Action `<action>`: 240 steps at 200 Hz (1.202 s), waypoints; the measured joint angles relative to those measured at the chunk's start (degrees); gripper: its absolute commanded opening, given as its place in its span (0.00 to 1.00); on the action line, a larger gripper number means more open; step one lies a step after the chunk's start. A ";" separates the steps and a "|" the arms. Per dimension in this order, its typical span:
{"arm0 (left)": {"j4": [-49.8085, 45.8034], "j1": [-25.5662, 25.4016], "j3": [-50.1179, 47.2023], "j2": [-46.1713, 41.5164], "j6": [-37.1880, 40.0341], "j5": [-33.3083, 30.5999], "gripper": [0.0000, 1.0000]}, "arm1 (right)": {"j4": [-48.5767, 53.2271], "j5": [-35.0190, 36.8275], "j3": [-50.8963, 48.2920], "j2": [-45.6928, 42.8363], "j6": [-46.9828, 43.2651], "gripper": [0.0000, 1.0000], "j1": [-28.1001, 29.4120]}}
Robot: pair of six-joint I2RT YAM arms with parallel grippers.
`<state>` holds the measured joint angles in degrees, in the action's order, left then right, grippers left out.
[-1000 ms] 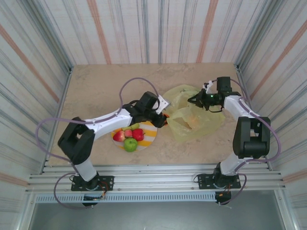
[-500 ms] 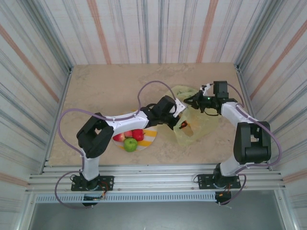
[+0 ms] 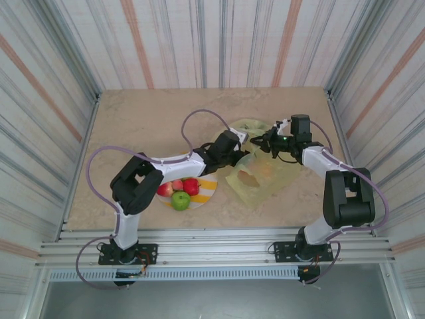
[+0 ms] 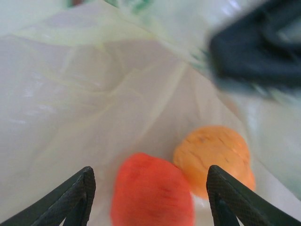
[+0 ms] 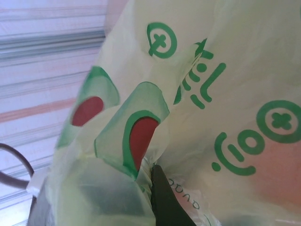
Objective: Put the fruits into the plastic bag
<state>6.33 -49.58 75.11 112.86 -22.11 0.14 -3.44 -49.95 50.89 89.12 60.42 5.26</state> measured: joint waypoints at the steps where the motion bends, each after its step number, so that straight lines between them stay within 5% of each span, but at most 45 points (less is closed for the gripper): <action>1: 0.07 0.00 0.00 0.02 -0.09 -0.13 0.68 | 0.04 0.00 0.00 0.00 -0.02 0.00 0.00; 95: 5.64 -0.09 1.38 4.48 -6.01 -6.58 0.73 | 6.08 -1.20 3.34 0.11 -5.88 0.00 -0.02; 205: -2.58 0.20 -17.70 -21.49 0.44 3.54 0.80 | 18.62 -1.07 8.70 2.86 -18.23 0.00 -5.09; 240: -8.48 3.93 -19.85 -26.18 3.48 3.69 0.83 | 20.00 -1.07 9.60 3.74 -19.56 0.00 -5.40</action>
<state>-2.15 -45.65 55.27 86.67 -18.63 3.84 16.56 -51.03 60.49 92.86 40.86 -0.14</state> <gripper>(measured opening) 0.823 0.046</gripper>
